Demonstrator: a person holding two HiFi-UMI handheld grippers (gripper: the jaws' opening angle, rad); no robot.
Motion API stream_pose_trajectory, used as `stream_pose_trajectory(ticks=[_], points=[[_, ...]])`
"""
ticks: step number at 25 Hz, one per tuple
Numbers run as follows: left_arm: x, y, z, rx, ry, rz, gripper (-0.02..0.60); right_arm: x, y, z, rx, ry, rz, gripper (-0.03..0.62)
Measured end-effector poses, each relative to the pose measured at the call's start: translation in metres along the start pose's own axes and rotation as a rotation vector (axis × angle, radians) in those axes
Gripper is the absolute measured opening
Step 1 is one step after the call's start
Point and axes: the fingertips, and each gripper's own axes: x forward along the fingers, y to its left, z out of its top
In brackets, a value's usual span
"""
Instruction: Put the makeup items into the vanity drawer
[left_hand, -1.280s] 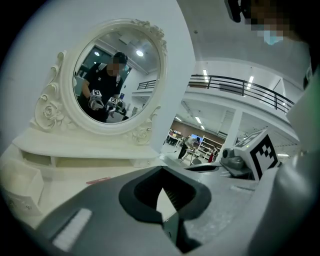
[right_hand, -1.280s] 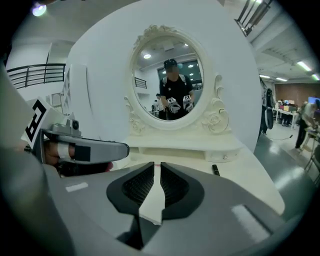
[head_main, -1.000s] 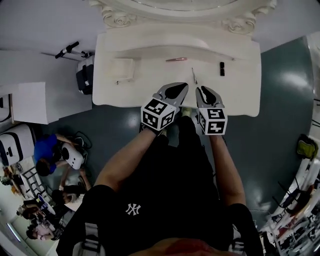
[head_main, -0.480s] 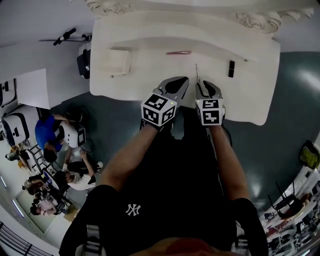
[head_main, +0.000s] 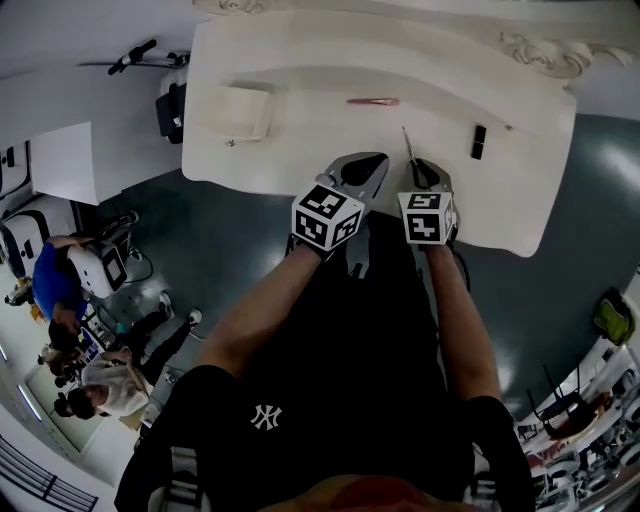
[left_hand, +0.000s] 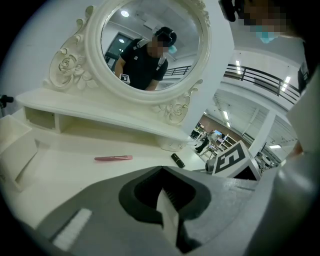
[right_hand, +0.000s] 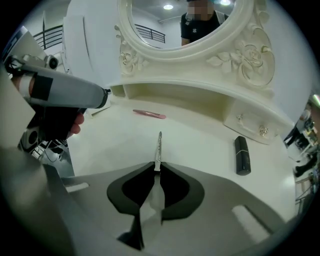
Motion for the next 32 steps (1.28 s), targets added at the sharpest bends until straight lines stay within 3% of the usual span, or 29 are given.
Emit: stream_pose_trajectory(ticks=[8,19,32], points=[[-0.016,0.004,-0.002,0.000,-0.019,-0.017,0.000,-0.012,0.002,0.002,0.000,-0.031,-0.048,0.051],[-0.060,0.013,0.018,0.011,-0.106,-0.010,0.000,-0.051,0.046,0.060,-0.056,-0.158,-0.032,0.051],[-0.141,0.068,0.044,-0.023,-0.243,0.118,0.000,-0.046,0.147,0.128,-0.213,-0.235,0.099,0.051]])
